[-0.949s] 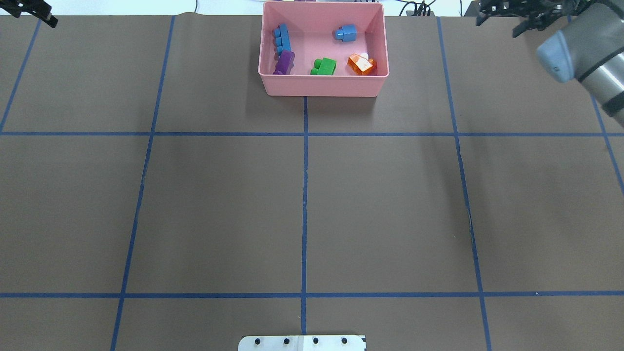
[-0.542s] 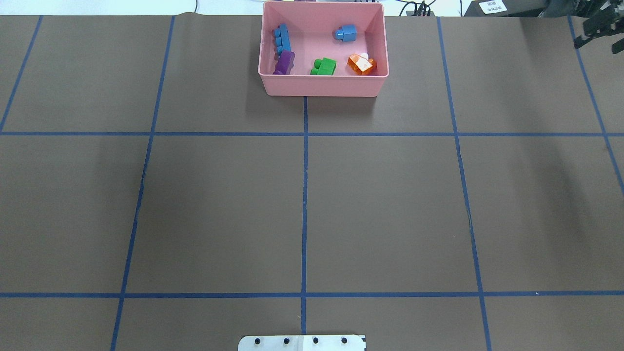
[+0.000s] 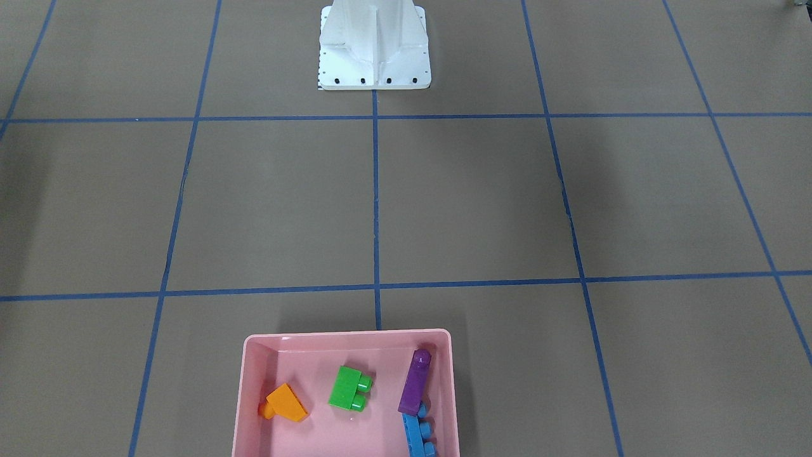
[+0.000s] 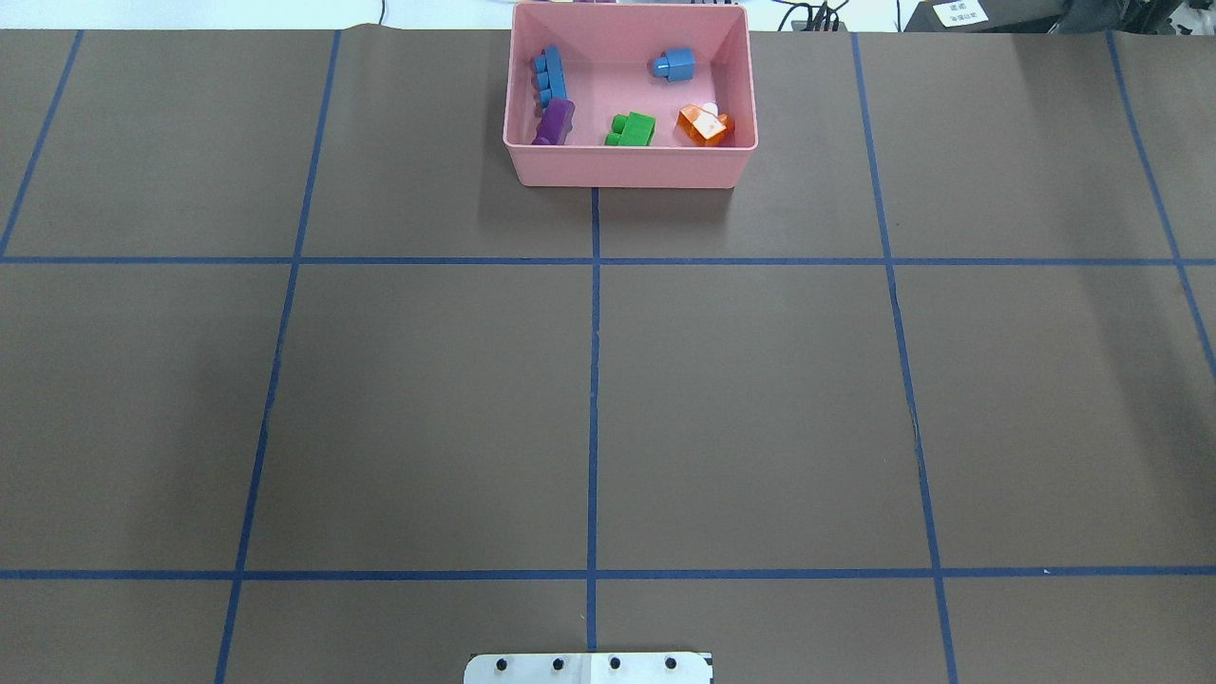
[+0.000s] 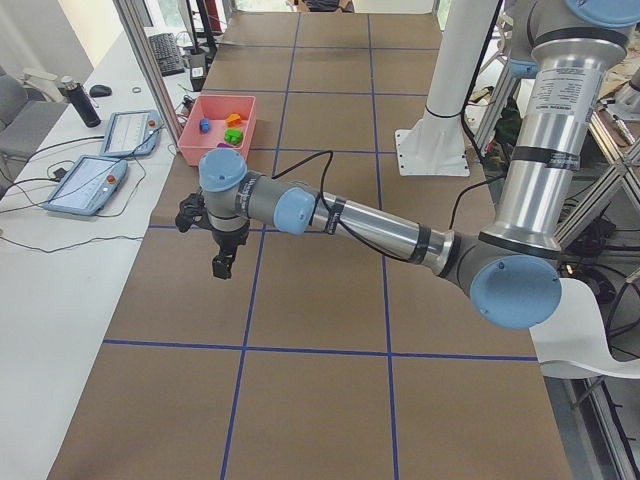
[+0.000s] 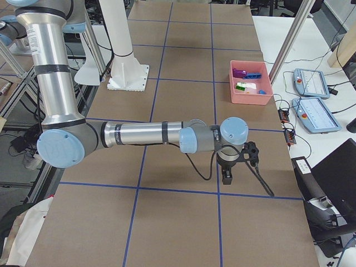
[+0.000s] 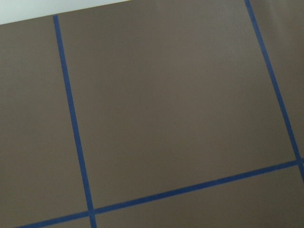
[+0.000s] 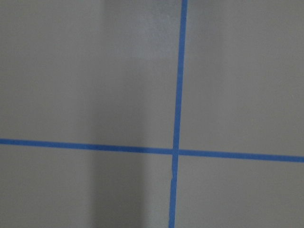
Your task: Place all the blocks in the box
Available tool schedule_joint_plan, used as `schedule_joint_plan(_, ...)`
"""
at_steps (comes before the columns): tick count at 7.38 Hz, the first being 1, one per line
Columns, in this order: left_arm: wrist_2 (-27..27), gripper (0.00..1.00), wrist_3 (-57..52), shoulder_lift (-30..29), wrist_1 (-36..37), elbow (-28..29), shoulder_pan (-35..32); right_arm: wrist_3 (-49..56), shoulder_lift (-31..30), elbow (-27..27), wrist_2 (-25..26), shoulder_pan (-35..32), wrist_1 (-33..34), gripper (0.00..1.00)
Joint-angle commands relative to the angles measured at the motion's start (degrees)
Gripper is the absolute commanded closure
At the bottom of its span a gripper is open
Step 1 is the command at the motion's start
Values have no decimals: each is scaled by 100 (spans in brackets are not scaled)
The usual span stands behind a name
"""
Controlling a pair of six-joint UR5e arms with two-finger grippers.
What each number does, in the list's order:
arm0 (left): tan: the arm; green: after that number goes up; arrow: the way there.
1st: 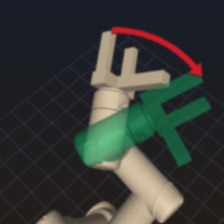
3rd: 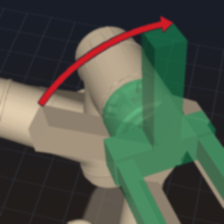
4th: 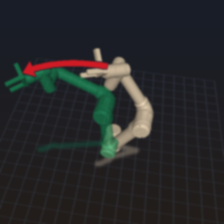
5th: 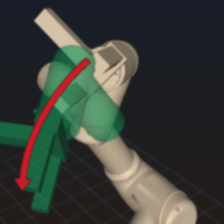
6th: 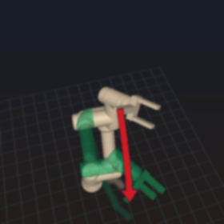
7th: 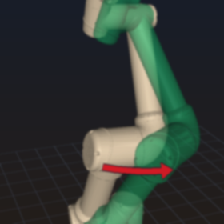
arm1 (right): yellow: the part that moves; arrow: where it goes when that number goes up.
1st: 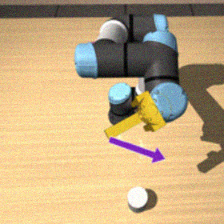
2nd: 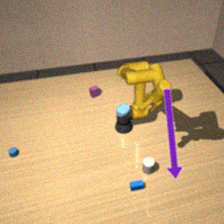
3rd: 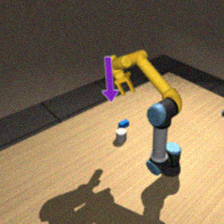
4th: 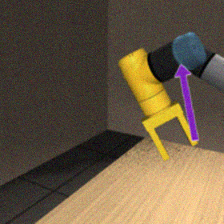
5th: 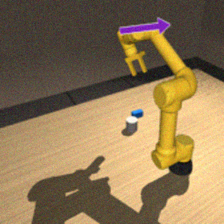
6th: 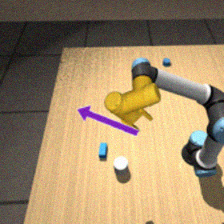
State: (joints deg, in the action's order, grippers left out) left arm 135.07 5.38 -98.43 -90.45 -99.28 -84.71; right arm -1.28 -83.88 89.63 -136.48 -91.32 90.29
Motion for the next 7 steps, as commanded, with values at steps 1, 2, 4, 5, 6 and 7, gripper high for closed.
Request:
schedule_joint_plan(1,-69,0,-2,796,159,-478,-1,633,-287,415,182,-35,524,0)
schedule_joint_plan(2,-104,0,7,869,194,-469,103,1082,-270,458,331,61,925,0)
schedule_joint_plan(4,-95,0,-2,1071,238,-513,87,1166,-295,711,533,88,1052,0)
schedule_joint_plan(5,-87,0,-2,1141,229,-461,86,1148,-374,722,813,114,1035,0)
schedule_joint_plan(6,-95,0,7,1142,238,-512,86,1104,-401,774,685,114,1052,0)
schedule_joint_plan(7,-104,0,16,1133,238,-461,86,1121,-410,758,597,114,1061,0)
